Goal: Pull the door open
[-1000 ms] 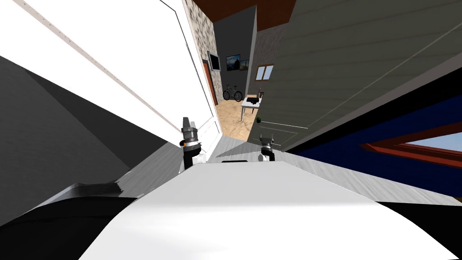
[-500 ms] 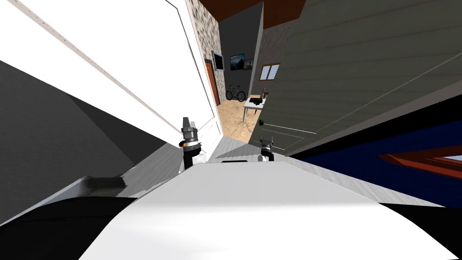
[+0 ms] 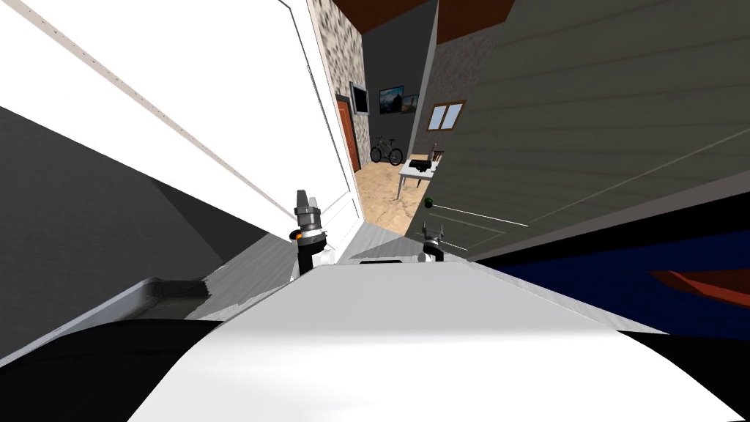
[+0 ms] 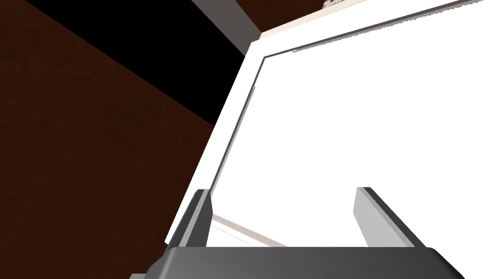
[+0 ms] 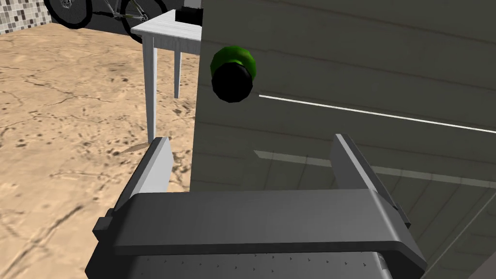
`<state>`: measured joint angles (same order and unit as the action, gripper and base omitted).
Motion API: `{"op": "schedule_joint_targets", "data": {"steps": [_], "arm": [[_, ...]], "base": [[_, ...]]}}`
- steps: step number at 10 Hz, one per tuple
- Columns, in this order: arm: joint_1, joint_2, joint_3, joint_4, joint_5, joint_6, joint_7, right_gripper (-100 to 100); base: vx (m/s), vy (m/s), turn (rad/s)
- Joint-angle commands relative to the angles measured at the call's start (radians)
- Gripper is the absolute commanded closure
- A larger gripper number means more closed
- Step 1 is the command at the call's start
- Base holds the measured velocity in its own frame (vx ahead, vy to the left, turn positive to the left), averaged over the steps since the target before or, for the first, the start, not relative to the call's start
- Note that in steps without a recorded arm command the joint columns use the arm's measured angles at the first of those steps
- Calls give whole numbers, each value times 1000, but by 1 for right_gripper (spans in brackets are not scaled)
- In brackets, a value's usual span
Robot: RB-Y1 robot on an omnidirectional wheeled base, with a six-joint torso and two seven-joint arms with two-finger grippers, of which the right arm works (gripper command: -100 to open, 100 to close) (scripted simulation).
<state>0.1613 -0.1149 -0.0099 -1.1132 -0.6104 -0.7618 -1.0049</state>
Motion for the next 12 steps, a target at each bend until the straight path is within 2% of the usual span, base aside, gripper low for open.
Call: {"op": "schedule_joint_targets", "data": {"steps": [1,7,8,9,10,11,12], "arm": [[-11,-2,1,37,-16,-14,-29,-100],[-54,-2,3,176,-94,-58,-146,-100],[-59,-2,3,191,-102,-62,-158,-100],[-58,-3,3,184,-95,-60,-149,-100],[-48,-28,4,196,-100,-67,-181,-100],[-44,-37,4,200,-102,-69,-193,-100],[-34,-59,5,209,-105,-75,-219,-100]], "base": [[85,-38,88],[115,-74,103],[145,-73,96],[60,-35,18],[125,-13,39],[182,-10,40],[191,3,42]]}}
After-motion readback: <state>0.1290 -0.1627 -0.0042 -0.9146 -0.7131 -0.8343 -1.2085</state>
